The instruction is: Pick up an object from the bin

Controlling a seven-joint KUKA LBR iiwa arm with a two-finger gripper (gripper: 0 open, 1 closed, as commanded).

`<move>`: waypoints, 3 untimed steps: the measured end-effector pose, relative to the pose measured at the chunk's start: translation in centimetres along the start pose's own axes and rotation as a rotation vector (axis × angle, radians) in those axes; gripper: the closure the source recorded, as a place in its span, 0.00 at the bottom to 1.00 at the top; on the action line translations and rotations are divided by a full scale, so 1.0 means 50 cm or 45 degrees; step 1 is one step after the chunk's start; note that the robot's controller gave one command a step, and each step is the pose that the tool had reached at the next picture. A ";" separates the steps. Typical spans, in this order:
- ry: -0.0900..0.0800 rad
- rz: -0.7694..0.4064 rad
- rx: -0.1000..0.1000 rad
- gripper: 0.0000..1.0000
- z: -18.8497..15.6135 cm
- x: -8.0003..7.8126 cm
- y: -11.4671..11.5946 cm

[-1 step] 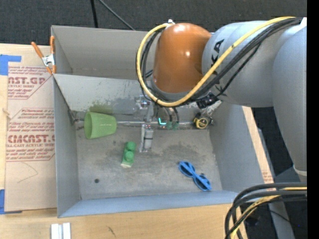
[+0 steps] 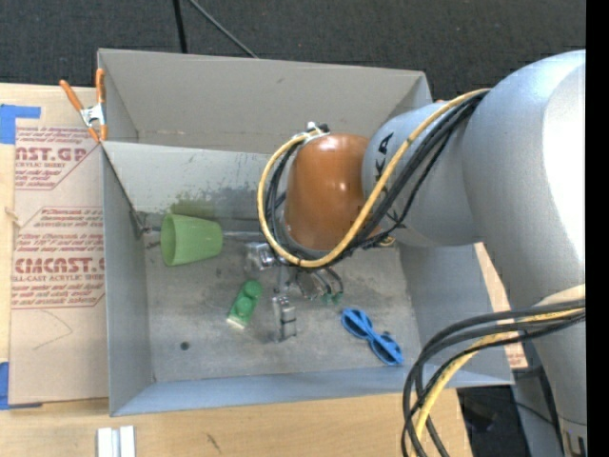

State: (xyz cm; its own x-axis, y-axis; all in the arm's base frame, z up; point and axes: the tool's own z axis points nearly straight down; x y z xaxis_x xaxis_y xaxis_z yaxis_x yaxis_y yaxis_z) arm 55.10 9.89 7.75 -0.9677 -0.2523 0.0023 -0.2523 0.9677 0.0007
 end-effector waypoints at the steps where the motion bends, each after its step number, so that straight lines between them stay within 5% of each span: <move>1: -0.005 -0.128 0.000 0.00 0.014 -0.013 0.047; 2: -0.005 -0.126 -0.001 1.00 0.011 -0.014 0.047; 3: -0.016 -0.107 0.002 1.00 -0.244 0.007 0.049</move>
Offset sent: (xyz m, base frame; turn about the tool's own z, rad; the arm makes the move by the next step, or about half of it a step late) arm 0.0005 0.0234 -0.0064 -0.0997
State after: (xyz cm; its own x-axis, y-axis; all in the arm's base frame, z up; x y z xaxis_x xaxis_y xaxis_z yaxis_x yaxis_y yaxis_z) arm 54.19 12.18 19.97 -0.9430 -0.3327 -0.0101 -0.3327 0.9430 -0.0012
